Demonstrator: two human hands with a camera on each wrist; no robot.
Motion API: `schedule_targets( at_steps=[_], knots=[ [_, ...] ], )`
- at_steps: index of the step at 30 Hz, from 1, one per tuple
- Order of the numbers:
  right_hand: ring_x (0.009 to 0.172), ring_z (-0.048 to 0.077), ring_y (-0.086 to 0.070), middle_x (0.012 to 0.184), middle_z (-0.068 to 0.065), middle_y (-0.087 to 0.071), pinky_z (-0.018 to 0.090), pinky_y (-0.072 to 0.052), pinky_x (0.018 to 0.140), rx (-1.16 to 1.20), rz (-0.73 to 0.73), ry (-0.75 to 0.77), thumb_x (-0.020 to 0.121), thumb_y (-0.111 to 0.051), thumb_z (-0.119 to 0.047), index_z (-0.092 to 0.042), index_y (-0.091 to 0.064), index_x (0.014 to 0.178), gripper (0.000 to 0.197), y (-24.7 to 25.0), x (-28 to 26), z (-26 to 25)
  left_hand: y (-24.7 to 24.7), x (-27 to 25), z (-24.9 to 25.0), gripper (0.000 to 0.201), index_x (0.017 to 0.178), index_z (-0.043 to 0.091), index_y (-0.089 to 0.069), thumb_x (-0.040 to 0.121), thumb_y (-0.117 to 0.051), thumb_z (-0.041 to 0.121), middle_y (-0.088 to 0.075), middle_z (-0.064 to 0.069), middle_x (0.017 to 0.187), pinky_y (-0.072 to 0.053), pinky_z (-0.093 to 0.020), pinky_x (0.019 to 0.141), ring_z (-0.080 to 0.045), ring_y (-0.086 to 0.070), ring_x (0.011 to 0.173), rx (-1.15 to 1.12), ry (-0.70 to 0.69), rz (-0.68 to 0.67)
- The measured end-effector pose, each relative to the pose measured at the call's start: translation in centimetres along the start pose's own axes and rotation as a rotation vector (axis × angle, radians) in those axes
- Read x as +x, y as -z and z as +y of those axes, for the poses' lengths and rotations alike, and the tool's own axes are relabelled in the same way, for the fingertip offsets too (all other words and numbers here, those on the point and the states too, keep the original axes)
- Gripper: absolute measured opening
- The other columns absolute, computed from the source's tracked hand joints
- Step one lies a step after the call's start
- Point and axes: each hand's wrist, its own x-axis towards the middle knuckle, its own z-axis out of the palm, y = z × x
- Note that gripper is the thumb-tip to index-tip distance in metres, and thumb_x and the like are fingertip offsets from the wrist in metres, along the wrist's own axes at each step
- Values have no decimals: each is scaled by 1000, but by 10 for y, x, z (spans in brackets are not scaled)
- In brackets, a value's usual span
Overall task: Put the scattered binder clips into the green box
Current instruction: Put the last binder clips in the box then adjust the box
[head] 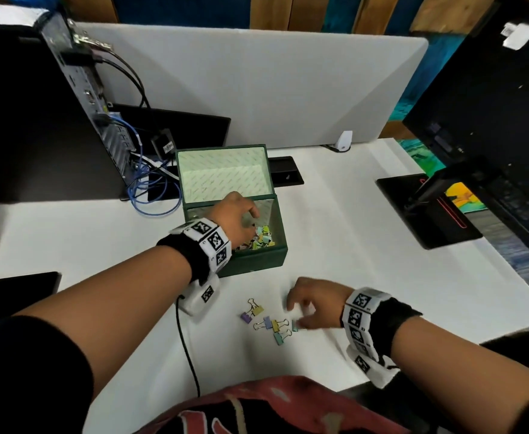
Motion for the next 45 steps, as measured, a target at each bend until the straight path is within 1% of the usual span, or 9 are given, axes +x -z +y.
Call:
schedule_targets(
  at_steps=[3, 6, 10, 16, 23, 32, 36, 39, 45],
  knots=[
    [92, 25, -60, 114, 8, -51, 27, -44, 77, -61, -65, 4, 76, -71, -29, -22, -56, 117, 44, -15, 1, -2, -4, -17, 3, 26, 107, 18, -61, 82, -61, 18, -48, -4, 121, -33, -20, 89, -19, -48, 108, 37, -143, -28],
    [93, 28, -59, 116, 9, -49, 31, -46, 77, -63, -69, 18, 77, -70, -25, -21, -51, 122, 49, -23, 4, -5, -13, -36, 4, 27, 111, 19, -60, 84, -58, 21, -51, -3, 118, -41, -31, 98, -19, -50, 108, 138, -299, -248],
    [99, 30, -58, 119, 11, -50, 33, -45, 82, -63, -37, 13, 81, -64, -19, -17, -50, 124, 45, -26, 8, -6, -39, -56, -8, 37, 118, 27, -52, 83, -62, 29, -48, 1, 120, -46, -32, 91, -19, -53, 107, 331, -290, -556],
    [98, 29, -58, 116, 11, -53, 30, -45, 80, -69, 32, -15, 82, -58, -16, -16, -58, 114, 33, -28, 11, -5, -64, -65, -27, 54, 131, 28, -41, 82, -63, 27, -42, -4, 130, -46, -38, 95, -25, -45, 116, 413, -253, -661],
    [92, 25, -60, 109, 7, -54, 27, -46, 80, 4, 128, -29, 78, -61, -15, -18, -62, 108, 30, -10, 12, -10, -74, -68, -21, 33, 110, 17, -50, 79, -61, 19, -48, -6, 115, -47, -36, 85, -25, -48, 101, 361, -278, -595],
    [82, 15, -51, 104, 1, -44, 21, -44, 79, 306, 610, 40, 80, -65, -7, -12, -60, 104, 25, 81, 42, -50, -74, -67, -17, 23, 75, 21, -40, 78, -62, 12, -50, -9, 96, -39, -31, 67, -26, -49, 80, 385, -255, -655],
    [109, 18, -48, 130, 9, -42, 23, -37, 96, 206, 571, 25, 81, -65, -13, -15, -54, 118, 39, 81, 42, -44, -74, -69, -24, 19, 78, 20, -41, 79, -58, 12, -45, -1, 87, -33, -25, 58, -22, -46, 77, 339, -222, -588],
    [106, 23, -52, 122, 9, -47, 35, -44, 99, 81, 505, 51, 82, -63, -17, -15, -58, 109, 28, 59, 27, -30, -71, -72, -33, 15, 77, 19, -44, 78, -56, 10, -51, -3, 86, -39, -27, 64, -25, -52, 80, 299, -188, -506],
    [106, 29, -55, 117, 9, -55, 41, -47, 93, -113, 24, 118, 77, -69, -30, -19, -62, 108, 33, -8, 5, -13, -72, -72, -41, 8, 84, 15, -53, 78, -57, 12, -48, -6, 100, -49, -36, 74, -29, -55, 85, 323, -242, -510]
  ],
)
